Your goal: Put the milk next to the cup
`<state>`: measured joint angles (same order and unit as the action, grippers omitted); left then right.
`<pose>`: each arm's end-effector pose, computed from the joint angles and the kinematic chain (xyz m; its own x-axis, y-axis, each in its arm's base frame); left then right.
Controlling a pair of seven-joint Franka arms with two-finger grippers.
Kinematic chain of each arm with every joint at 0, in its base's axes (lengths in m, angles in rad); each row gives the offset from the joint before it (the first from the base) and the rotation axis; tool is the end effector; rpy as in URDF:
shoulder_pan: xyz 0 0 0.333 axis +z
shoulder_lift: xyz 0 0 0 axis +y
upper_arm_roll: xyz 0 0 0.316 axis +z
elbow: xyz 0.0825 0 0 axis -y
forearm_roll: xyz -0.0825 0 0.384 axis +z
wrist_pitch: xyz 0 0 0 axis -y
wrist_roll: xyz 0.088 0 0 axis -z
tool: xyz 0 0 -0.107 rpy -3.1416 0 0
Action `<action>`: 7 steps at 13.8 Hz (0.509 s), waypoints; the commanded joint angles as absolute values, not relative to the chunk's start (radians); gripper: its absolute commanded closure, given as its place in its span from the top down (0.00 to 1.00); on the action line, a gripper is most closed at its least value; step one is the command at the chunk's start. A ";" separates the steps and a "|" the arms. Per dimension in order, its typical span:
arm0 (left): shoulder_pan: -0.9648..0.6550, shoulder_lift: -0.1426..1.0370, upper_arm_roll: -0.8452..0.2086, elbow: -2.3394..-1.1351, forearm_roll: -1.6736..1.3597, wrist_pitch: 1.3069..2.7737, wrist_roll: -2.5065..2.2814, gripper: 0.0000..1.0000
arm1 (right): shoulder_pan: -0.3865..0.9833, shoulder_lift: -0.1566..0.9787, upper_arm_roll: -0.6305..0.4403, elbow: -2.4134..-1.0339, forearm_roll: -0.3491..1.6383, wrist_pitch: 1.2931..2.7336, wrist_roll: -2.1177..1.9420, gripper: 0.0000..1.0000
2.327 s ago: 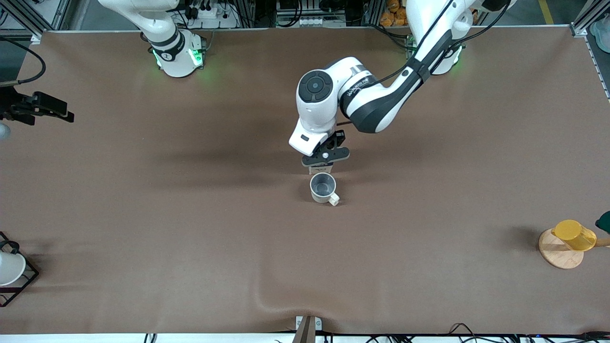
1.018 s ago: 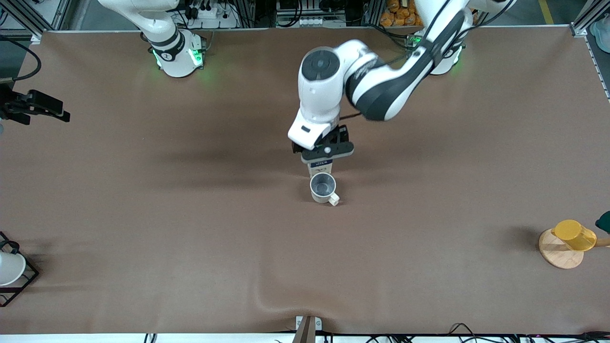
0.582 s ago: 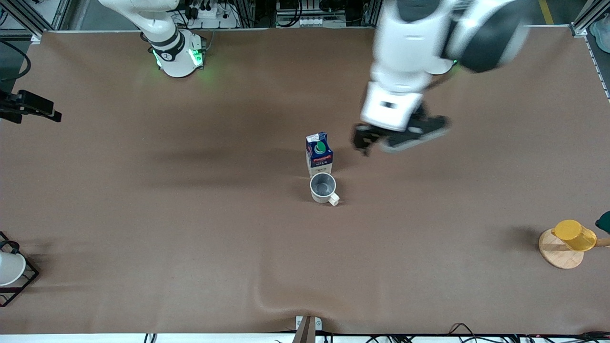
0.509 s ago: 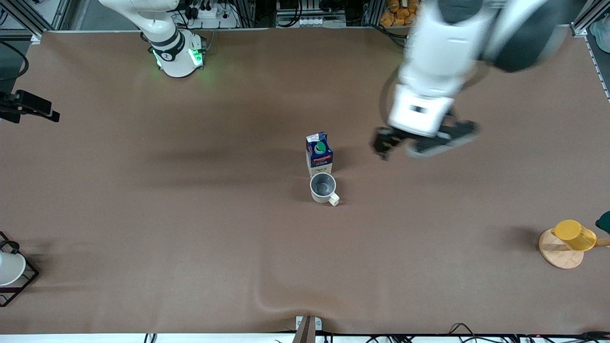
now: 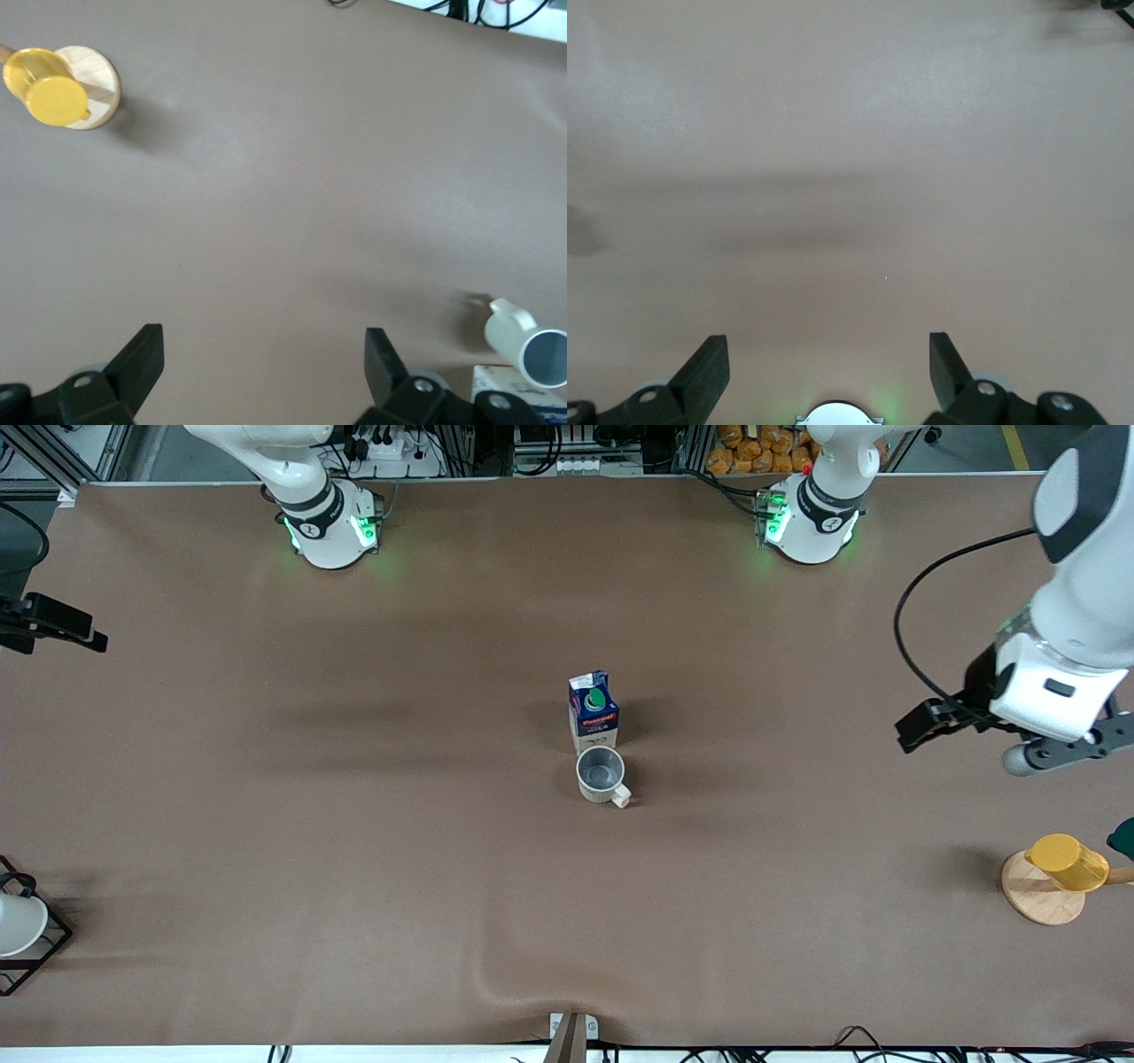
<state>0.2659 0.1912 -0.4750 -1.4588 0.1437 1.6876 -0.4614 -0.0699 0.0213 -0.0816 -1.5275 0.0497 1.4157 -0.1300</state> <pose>0.6119 -0.0884 0.5875 0.9663 0.2455 0.0773 0.2480 -0.9685 -0.0245 0.5390 -0.0758 0.6205 0.9921 -0.0130 -0.1251 -0.0212 -0.9977 -0.0647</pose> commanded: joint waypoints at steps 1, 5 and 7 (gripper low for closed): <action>0.284 0.141 -0.485 -1.483 0.123 1.622 -0.385 1.00 | -0.086 0.014 -0.069 -1.525 0.048 1.410 -0.141 1.00; 0.170 0.088 -0.285 -1.503 0.071 1.589 -0.224 1.00 | -0.058 0.009 -0.057 -1.535 0.046 1.454 -0.140 1.00; 0.010 0.075 -0.097 -1.506 0.063 1.588 -0.200 1.00 | -0.055 0.009 -0.057 -1.539 0.046 1.471 -0.138 1.00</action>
